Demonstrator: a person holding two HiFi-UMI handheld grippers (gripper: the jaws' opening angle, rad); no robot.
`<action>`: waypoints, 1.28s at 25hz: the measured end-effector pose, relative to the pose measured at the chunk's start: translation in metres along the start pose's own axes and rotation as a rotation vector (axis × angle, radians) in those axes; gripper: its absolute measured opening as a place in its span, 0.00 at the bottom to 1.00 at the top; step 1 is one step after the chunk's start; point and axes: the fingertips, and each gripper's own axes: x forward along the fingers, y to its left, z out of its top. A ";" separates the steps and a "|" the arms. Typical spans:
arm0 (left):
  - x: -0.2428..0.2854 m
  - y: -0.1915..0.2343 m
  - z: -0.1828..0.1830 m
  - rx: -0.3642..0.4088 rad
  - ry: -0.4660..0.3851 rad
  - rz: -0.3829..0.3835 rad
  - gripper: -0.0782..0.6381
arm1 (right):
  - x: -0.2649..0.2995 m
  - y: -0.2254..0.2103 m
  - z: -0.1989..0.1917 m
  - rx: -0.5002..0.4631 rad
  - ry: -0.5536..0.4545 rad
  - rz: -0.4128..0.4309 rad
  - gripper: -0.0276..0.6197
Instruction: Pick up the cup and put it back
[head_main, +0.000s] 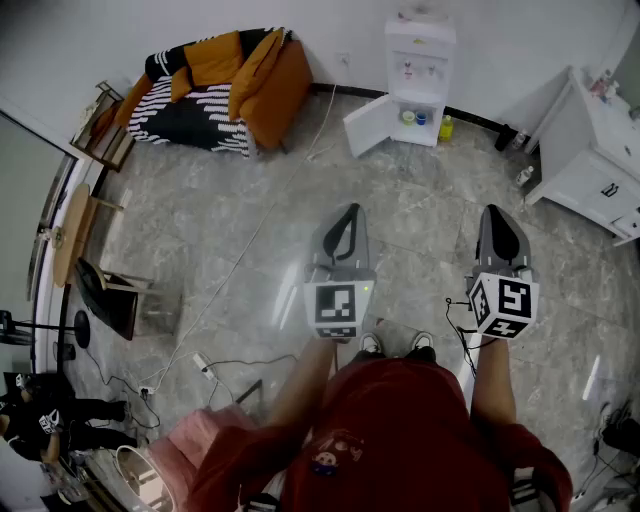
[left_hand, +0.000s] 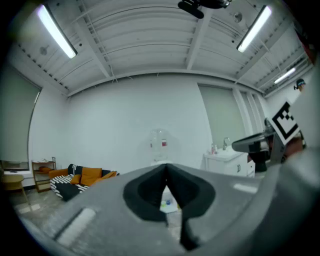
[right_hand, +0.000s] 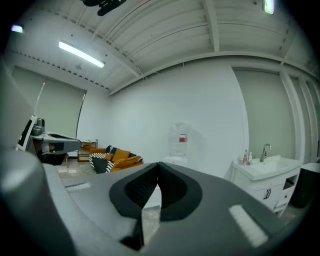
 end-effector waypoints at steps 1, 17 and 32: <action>-0.003 0.000 0.001 -0.005 -0.001 -0.002 0.11 | -0.002 0.002 0.000 0.002 0.002 0.000 0.05; -0.058 0.047 -0.024 -0.019 -0.009 -0.004 0.11 | -0.026 0.082 -0.018 -0.035 -0.020 0.016 0.05; -0.010 0.081 -0.047 -0.025 0.019 0.030 0.11 | 0.045 0.064 -0.036 0.038 -0.011 0.006 0.05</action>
